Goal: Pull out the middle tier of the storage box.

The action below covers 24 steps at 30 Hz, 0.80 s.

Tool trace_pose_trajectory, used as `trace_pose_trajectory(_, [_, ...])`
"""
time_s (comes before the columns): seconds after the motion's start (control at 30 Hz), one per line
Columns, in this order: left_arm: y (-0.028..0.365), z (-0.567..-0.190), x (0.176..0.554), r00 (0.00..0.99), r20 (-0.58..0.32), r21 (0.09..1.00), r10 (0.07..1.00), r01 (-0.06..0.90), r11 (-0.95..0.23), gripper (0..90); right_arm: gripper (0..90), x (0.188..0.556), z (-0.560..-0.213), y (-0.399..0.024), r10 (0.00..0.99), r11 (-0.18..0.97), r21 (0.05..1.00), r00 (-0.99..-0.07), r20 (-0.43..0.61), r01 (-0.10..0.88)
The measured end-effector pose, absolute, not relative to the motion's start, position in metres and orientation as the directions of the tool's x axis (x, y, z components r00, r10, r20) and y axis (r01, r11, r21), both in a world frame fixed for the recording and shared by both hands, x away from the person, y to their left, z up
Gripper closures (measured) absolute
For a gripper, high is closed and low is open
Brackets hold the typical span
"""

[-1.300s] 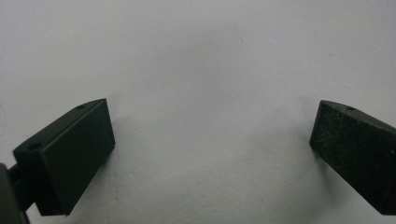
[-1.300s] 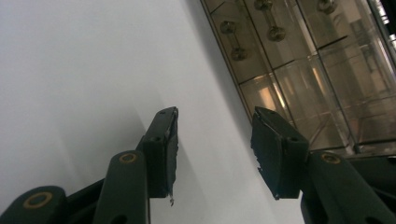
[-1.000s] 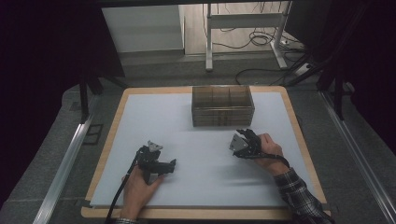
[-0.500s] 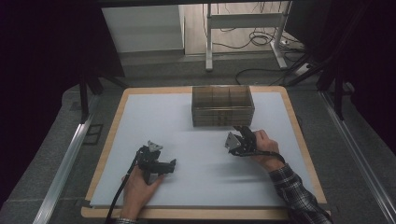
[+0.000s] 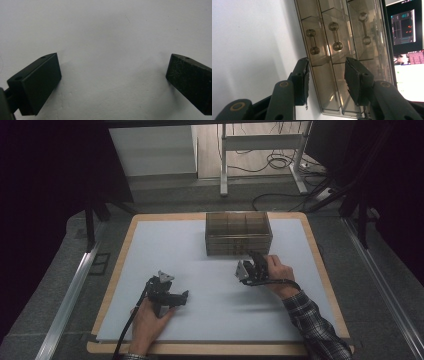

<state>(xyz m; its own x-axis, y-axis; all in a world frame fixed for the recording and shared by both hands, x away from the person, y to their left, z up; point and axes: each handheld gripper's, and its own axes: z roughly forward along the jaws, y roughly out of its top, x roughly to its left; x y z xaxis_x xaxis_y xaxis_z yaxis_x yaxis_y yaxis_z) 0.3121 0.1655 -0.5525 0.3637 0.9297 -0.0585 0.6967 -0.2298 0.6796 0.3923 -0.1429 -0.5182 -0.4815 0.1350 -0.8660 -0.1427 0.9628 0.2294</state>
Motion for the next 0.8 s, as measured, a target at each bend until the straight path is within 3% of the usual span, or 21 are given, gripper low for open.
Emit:
trace_pose_trajectory(0.37, [0.166, -0.552, 0.312, 0.367, -0.055, 0.677, 0.929, 0.697, -0.235, 0.0, 56.0, 0.401, -0.525, -0.133, 0.081, 0.975, 0.162, -0.433, -0.898, -0.153])
trace_pose_trajectory(0.8, [0.166, -0.552, 0.312, 0.367, -0.055, 0.677, 0.929, 0.697, -0.235, 0.0, 68.5, 0.411, -0.531, -0.121, 0.026, 0.986, 0.083, -0.354, -0.935, -0.147])
